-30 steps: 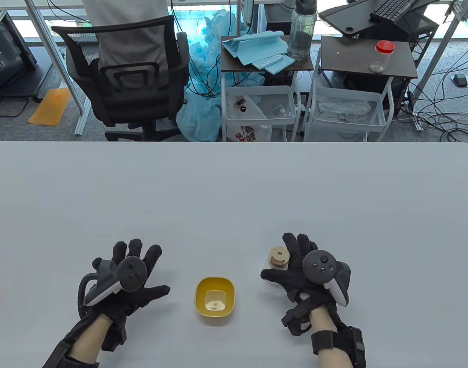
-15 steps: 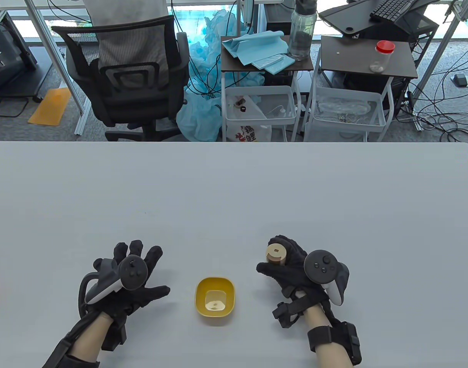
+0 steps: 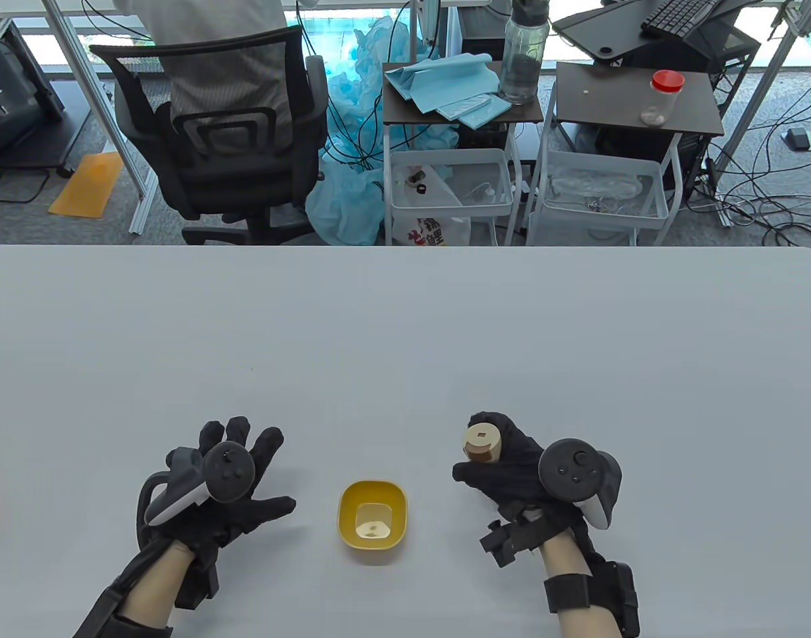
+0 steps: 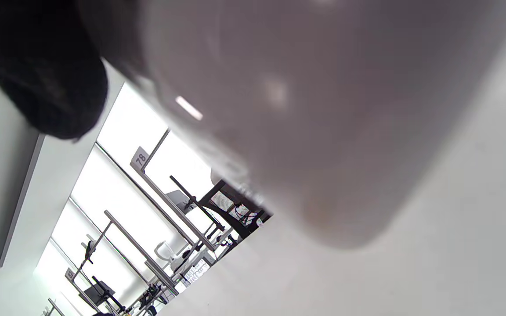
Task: Invert dispenser and press with thumb onto small dish
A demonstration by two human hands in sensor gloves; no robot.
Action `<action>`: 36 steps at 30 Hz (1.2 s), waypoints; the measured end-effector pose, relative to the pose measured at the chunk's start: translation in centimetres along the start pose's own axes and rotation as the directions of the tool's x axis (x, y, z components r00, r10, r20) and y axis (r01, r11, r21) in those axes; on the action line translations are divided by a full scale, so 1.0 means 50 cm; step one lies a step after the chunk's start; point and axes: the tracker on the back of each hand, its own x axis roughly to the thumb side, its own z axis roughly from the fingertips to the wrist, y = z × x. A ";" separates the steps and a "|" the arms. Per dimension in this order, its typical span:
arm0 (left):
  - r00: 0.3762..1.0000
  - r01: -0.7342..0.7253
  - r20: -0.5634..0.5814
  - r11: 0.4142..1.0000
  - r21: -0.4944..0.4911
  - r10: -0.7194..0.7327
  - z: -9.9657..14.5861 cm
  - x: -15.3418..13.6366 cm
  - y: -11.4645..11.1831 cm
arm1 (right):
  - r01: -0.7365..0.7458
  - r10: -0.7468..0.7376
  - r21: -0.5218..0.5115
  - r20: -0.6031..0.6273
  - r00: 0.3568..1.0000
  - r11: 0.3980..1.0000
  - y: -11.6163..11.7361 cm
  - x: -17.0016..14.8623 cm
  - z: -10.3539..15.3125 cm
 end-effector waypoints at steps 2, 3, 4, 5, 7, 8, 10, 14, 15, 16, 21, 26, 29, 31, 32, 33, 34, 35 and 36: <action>1.000 0.004 0.000 1.000 0.007 -0.004 0.001 -0.001 0.002 | -0.104 0.104 0.054 0.013 0.995 0.993 -0.015 0.028 -0.009; 1.000 -0.006 0.001 1.000 0.010 0.006 0.003 -0.002 0.004 | -0.143 0.141 0.099 0.019 0.990 0.985 -0.023 0.049 -0.016; 1.000 -0.008 0.001 1.000 0.012 0.007 0.004 -0.003 0.005 | -0.170 0.168 0.133 0.022 0.986 0.976 -0.028 0.063 -0.022; 1.000 -0.008 0.002 1.000 0.014 0.007 0.005 -0.003 0.006 | -0.231 0.228 0.194 0.035 0.973 0.953 -0.035 0.086 -0.030; 1.000 -0.007 0.002 1.000 0.017 0.007 0.007 -0.004 0.008 | -0.352 0.342 0.269 0.084 0.936 0.896 -0.043 0.127 -0.047; 1.000 -0.008 0.003 1.000 0.019 0.008 0.008 -0.005 0.010 | -0.423 0.410 0.332 0.110 0.905 0.843 -0.043 0.151 -0.057; 1.000 -0.012 0.002 1.000 0.023 0.012 0.009 -0.007 0.012 | -0.561 0.538 0.388 0.178 0.824 0.731 -0.037 0.193 -0.073; 1.000 -0.015 0.000 1.000 0.026 0.015 0.012 -0.011 0.015 | -0.726 0.714 0.539 0.292 0.636 0.427 0.009 0.272 -0.110; 1.000 -0.017 0.000 1.000 0.027 0.017 0.012 -0.012 0.016 | -0.738 0.747 0.588 0.316 0.586 0.330 0.031 0.289 -0.122; 1.000 -0.019 0.000 0.999 0.027 0.019 0.012 -0.012 0.016 | -0.731 0.768 0.634 0.329 0.550 0.253 0.047 0.297 -0.130; 1.000 -0.021 -0.002 1.000 0.013 0.021 0.013 -0.014 0.016 | -0.660 0.796 0.750 0.429 0.426 -0.052 0.167 0.332 -0.162; 1.000 -0.026 0.002 1.000 0.008 0.026 0.015 -0.017 0.018 | -0.640 0.777 0.753 0.491 0.395 -0.151 0.264 0.336 -0.178; 1.000 -0.028 0.003 1.000 0.009 0.028 0.015 -0.019 0.018 | -0.636 0.757 0.747 0.525 0.389 -0.192 0.307 0.330 -0.181; 1.000 -0.027 0.007 1.000 0.010 0.027 0.015 -0.019 0.018 | -0.627 0.757 0.754 0.522 0.393 -0.195 0.324 0.326 -0.184; 1.000 -0.026 0.009 1.000 0.007 0.026 0.014 -0.019 0.018 | -0.629 0.752 0.751 0.530 0.391 -0.203 0.332 0.323 -0.185; 1.000 -0.025 0.009 1.000 0.005 0.025 0.014 -0.019 0.017 | -0.627 0.751 0.751 0.533 0.390 -0.207 0.336 0.321 -0.186; 1.000 -0.024 0.009 1.000 0.006 0.024 0.014 -0.019 0.017 | -0.622 0.749 0.753 0.536 0.391 -0.214 0.340 0.319 -0.186; 1.000 -0.024 0.009 1.000 0.005 0.024 0.014 -0.019 0.017 | -0.622 0.747 0.752 0.539 0.389 -0.219 0.342 0.316 -0.185; 1.000 -0.024 0.009 1.000 0.004 0.024 0.014 -0.020 0.017 | -0.623 0.747 0.751 0.540 0.388 -0.219 0.343 0.314 -0.185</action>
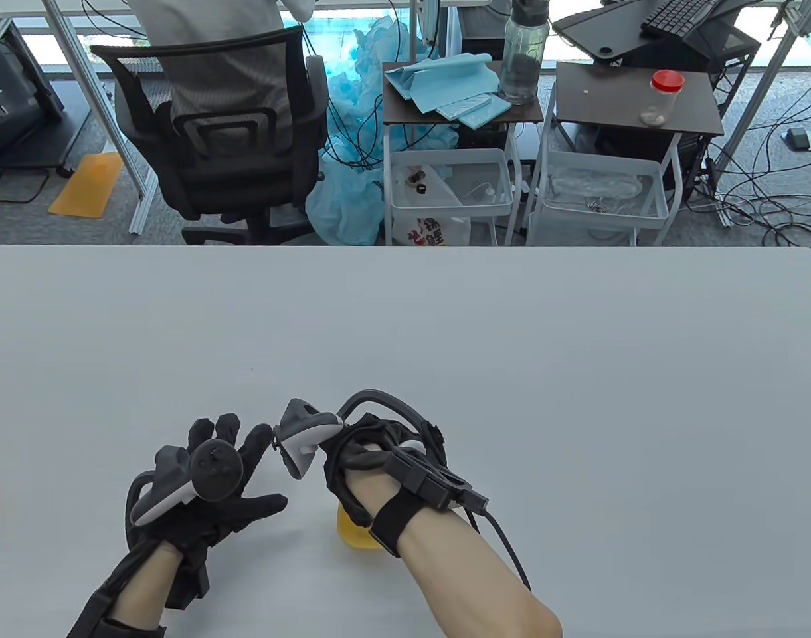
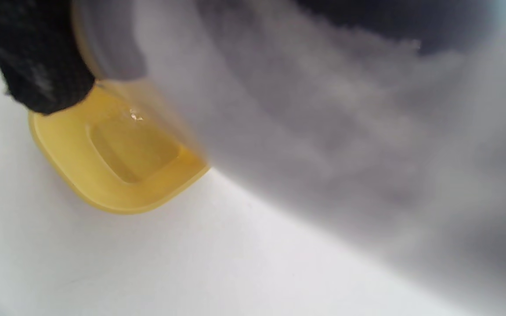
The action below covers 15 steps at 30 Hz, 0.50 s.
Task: Invert dispenser and press with thumb onto small dish
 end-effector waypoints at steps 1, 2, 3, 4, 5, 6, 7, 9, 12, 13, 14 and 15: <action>1.000 0.000 -0.003 1.000 0.000 0.000 0.000 0.000 0.000 | 0.000 0.000 -0.003 -0.004 1.000 1.000 0.003 -0.001 0.000; 1.000 0.000 -0.005 1.000 -0.003 0.000 0.000 -0.001 -0.001 | 0.006 -0.006 -0.023 0.007 1.000 1.000 0.007 -0.005 0.003; 1.000 0.000 -0.006 1.000 -0.005 0.000 0.000 -0.001 -0.001 | 0.028 -0.028 -0.032 0.019 0.999 0.999 0.010 -0.010 0.006; 1.000 0.000 -0.007 1.000 -0.007 0.000 0.000 -0.002 -0.001 | 0.076 -0.074 -0.058 0.047 0.996 0.995 0.015 -0.020 0.015; 1.000 0.000 -0.008 1.000 -0.008 0.000 0.000 -0.002 -0.001 | 0.113 -0.106 -0.094 0.074 0.992 0.989 0.018 -0.029 0.021; 1.000 -0.001 -0.009 1.000 -0.010 0.001 -0.001 -0.002 -0.001 | 0.196 -0.179 -0.141 0.119 0.977 0.970 0.025 -0.044 0.033; 1.000 -0.005 -0.010 1.000 -0.013 0.004 -0.001 -0.003 -0.002 | 0.280 -0.249 -0.196 0.167 0.954 0.940 0.034 -0.061 0.049; 1.000 -0.008 -0.012 1.000 -0.017 0.008 -0.001 -0.004 -0.003 | 0.462 -0.378 -0.334 0.287 0.880 0.822 0.056 -0.100 0.081; 1.000 -0.011 -0.017 1.000 -0.020 0.010 -0.002 -0.005 -0.004 | 0.705 -0.527 -0.485 0.468 0.710 0.518 0.108 -0.161 0.129; 1.000 -0.012 -0.018 1.000 -0.020 0.011 -0.003 -0.006 -0.004 | 0.770 -0.555 -0.517 0.541 0.632 0.374 0.132 -0.184 0.145; 1.000 -0.012 -0.018 1.000 -0.020 0.012 -0.003 -0.006 -0.004 | 0.810 -0.563 -0.529 0.600 0.569 0.255 0.152 -0.201 0.155; 1.000 -0.012 -0.018 1.000 -0.020 0.011 -0.003 -0.006 -0.004 | 0.845 -0.552 -0.522 0.673 0.492 0.116 0.178 -0.217 0.163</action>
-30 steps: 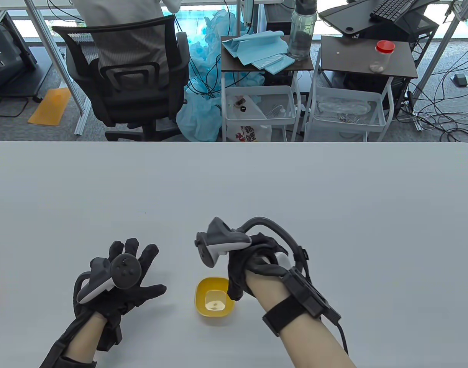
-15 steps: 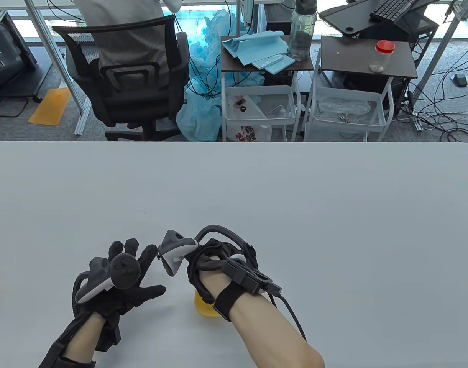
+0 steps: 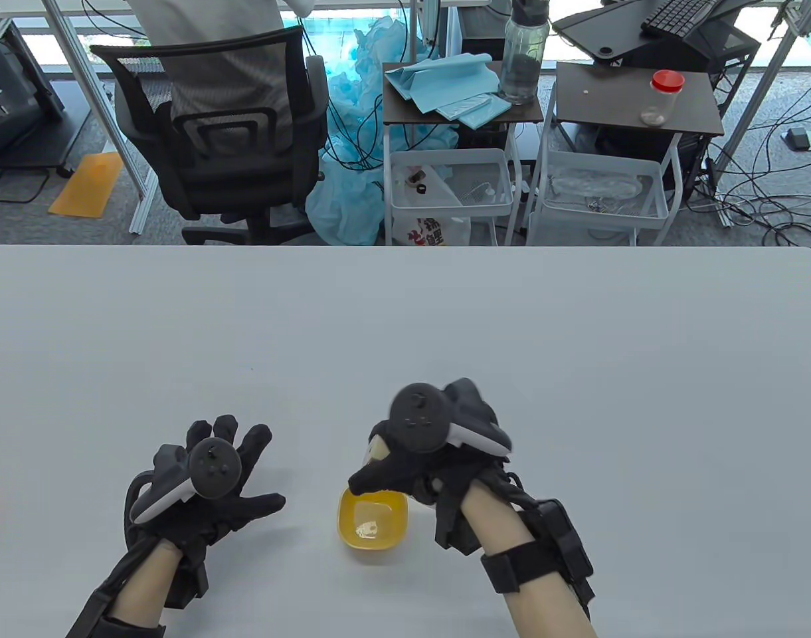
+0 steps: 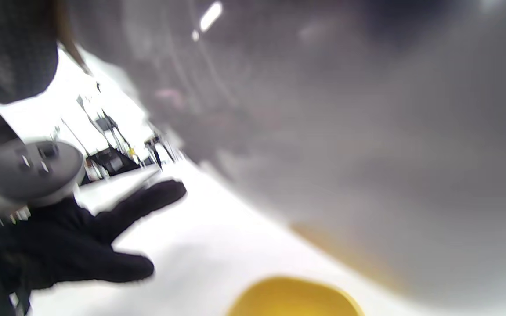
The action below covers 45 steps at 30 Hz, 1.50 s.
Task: Invert dispenser and press with thumb onto small dish
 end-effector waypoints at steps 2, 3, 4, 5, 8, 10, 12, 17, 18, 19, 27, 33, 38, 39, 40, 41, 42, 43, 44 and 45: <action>1.000 0.003 0.002 1.000 0.002 -0.003 0.001 0.002 0.000 | 0.199 -0.186 -0.197 0.085 0.979 0.960 -0.019 -0.036 0.044; 1.000 0.004 0.006 1.000 0.003 -0.004 0.002 0.004 0.000 | 0.311 -0.279 -0.288 0.147 0.949 0.906 -0.021 -0.059 0.072; 1.000 0.004 0.011 1.000 0.004 -0.004 0.003 0.006 -0.001 | 0.383 -0.330 -0.346 0.205 0.922 0.856 -0.019 -0.076 0.091; 1.000 0.006 0.012 1.000 0.005 -0.006 0.003 0.007 -0.001 | 0.461 -0.386 -0.398 0.258 0.886 0.793 -0.013 -0.095 0.110; 1.000 0.022 0.017 1.000 0.005 -0.022 0.004 0.012 -0.003 | 0.550 -0.443 -0.456 0.327 0.835 0.700 0.011 -0.141 0.147; 0.999 0.026 0.021 1.000 0.003 -0.027 0.004 0.015 -0.005 | 0.537 -0.430 -0.477 0.323 0.843 0.696 0.025 -0.162 0.155; 0.999 0.028 0.022 1.000 -0.002 -0.028 0.003 0.016 -0.007 | 0.550 -0.441 -0.467 0.330 0.835 0.693 0.036 -0.172 0.155; 0.999 0.030 0.016 1.000 -0.006 -0.030 0.001 0.016 -0.007 | 0.546 -0.434 -0.444 0.335 0.836 0.710 0.039 -0.168 0.150; 0.999 0.029 0.016 1.000 -0.006 -0.028 0.001 0.016 -0.007 | 0.540 -0.428 -0.446 0.332 0.841 0.714 0.039 -0.168 0.151; 1.000 0.027 0.015 1.000 -0.005 -0.027 0.001 0.015 -0.006 | 0.533 -0.421 -0.444 0.331 0.845 0.720 0.038 -0.165 0.151; 1.000 0.019 0.023 1.000 -0.004 -0.019 0.001 0.013 -0.008 | 0.279 -0.263 -0.135 0.126 0.957 0.951 -0.032 -0.083 0.121; 1.000 0.011 0.028 1.000 -0.002 -0.011 0.001 0.011 -0.008 | -0.114 0.157 0.334 -0.105 0.982 0.936 -0.055 0.001 0.042; 0.999 0.004 0.035 1.000 0.000 -0.004 0.002 0.011 -0.008 | -0.350 0.506 0.573 -0.135 0.852 0.741 -0.017 0.059 -0.036; 0.999 0.006 0.035 1.000 -0.001 -0.005 0.002 0.011 -0.008 | -0.399 0.587 0.623 -0.120 0.801 0.673 0.001 0.073 -0.054; 0.999 0.006 0.035 1.000 -0.001 -0.005 0.002 0.011 -0.008 | -0.436 0.647 0.660 -0.100 0.756 0.612 0.017 0.083 -0.068; 0.999 0.004 0.035 1.000 -0.001 -0.004 0.002 0.010 -0.008 | -0.458 0.683 0.683 -0.083 0.725 0.569 0.030 0.090 -0.077; 0.999 0.003 0.036 1.000 -0.003 -0.003 0.002 0.011 -0.008 | -0.490 0.734 0.712 -0.053 0.678 0.504 0.051 0.100 -0.090; 0.999 0.004 0.037 1.000 -0.004 -0.004 0.002 0.011 -0.009 | -0.506 0.758 0.726 -0.031 0.652 0.466 0.064 0.105 -0.098; 0.999 0.007 0.038 1.000 -0.005 -0.007 0.002 0.011 -0.009 | -0.523 0.785 0.745 -0.002 0.619 0.414 0.085 0.111 -0.110; 0.999 0.007 0.040 1.000 -0.007 -0.007 0.002 0.011 -0.009 | -0.536 0.808 0.761 0.025 0.588 0.366 0.105 0.115 -0.119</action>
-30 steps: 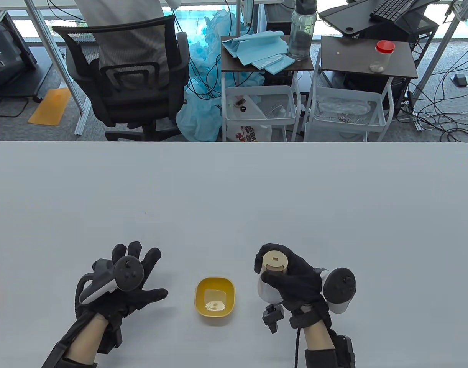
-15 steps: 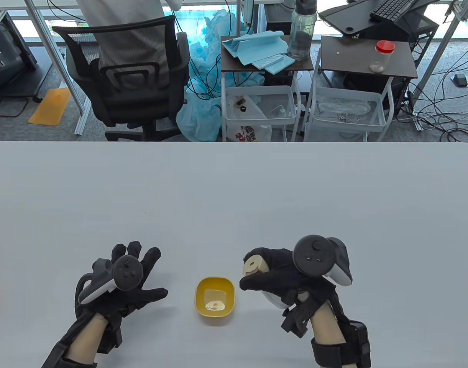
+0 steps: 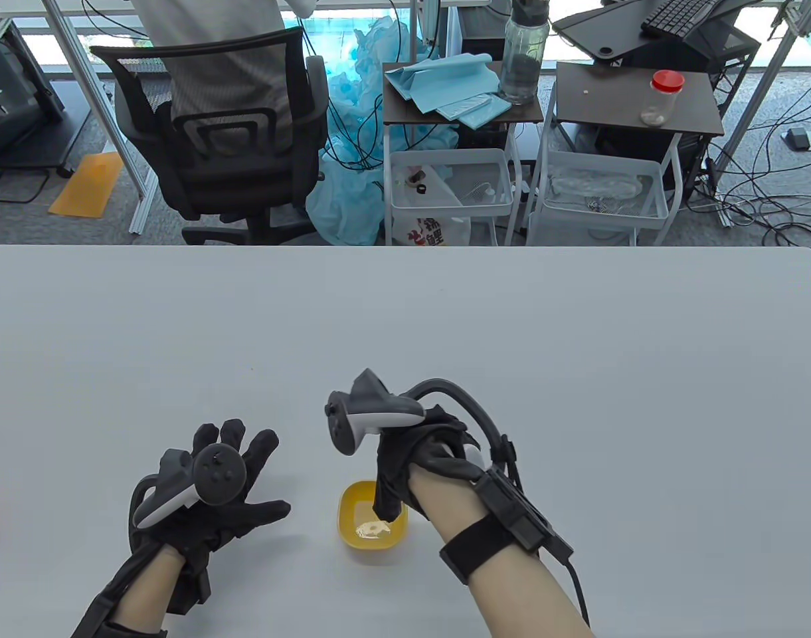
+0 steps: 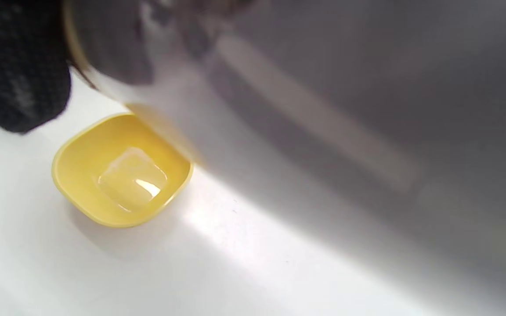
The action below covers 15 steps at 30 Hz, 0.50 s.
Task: Invert dispenser and press with thumb onto small dish
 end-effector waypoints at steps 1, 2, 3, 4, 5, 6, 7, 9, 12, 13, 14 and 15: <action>1.000 -0.002 0.001 1.000 -0.002 0.002 0.000 0.000 0.000 | -0.039 0.040 0.018 -0.007 0.999 0.999 -0.001 0.015 -0.012; 1.000 -0.002 0.002 1.000 -0.003 0.003 0.000 0.000 0.000 | -0.071 0.071 0.031 -0.011 0.997 0.997 -0.003 0.028 -0.022; 1.000 -0.002 0.001 1.000 -0.003 0.002 0.000 0.000 0.000 | -0.100 0.101 0.043 -0.017 0.995 0.994 -0.003 0.041 -0.035; 1.000 -0.001 0.001 1.000 -0.003 0.001 0.000 -0.001 0.000 | -0.115 0.116 0.050 -0.019 0.993 0.992 -0.004 0.048 -0.042; 1.000 -0.001 0.000 1.000 -0.002 0.001 0.000 -0.001 0.000 | -0.135 0.136 0.060 -0.017 0.991 0.989 -0.004 0.057 -0.053; 1.000 0.005 -0.005 1.000 0.001 -0.005 0.000 0.000 0.000 | -0.143 0.145 0.067 -0.013 0.989 0.987 -0.003 0.063 -0.061; 1.000 0.028 -0.014 1.000 0.004 -0.028 0.000 0.000 0.001 | -0.150 0.151 0.074 -0.007 0.988 0.986 -0.002 0.071 -0.071; 0.999 0.036 -0.014 0.999 0.007 -0.036 0.001 0.000 0.002 | -0.172 0.172 0.076 0.011 0.985 0.982 0.000 0.083 -0.084; 1.000 0.010 -0.001 1.000 -0.007 -0.010 -0.002 -0.001 0.002 | -0.180 0.178 0.097 0.035 0.983 0.979 0.002 0.095 -0.102; 1.000 0.006 0.000 1.000 -0.011 -0.006 -0.003 -0.001 0.002 | -0.195 0.193 0.104 0.030 0.981 0.975 0.002 0.096 -0.107; 1.000 0.006 -0.001 1.000 -0.010 -0.006 -0.003 -0.001 0.002 | -0.202 0.200 0.109 0.029 0.979 0.973 0.002 0.096 -0.111; 1.000 0.011 -0.004 1.000 -0.009 -0.011 -0.004 -0.001 0.002 | -0.193 0.190 0.114 0.035 0.981 0.975 0.002 0.096 -0.116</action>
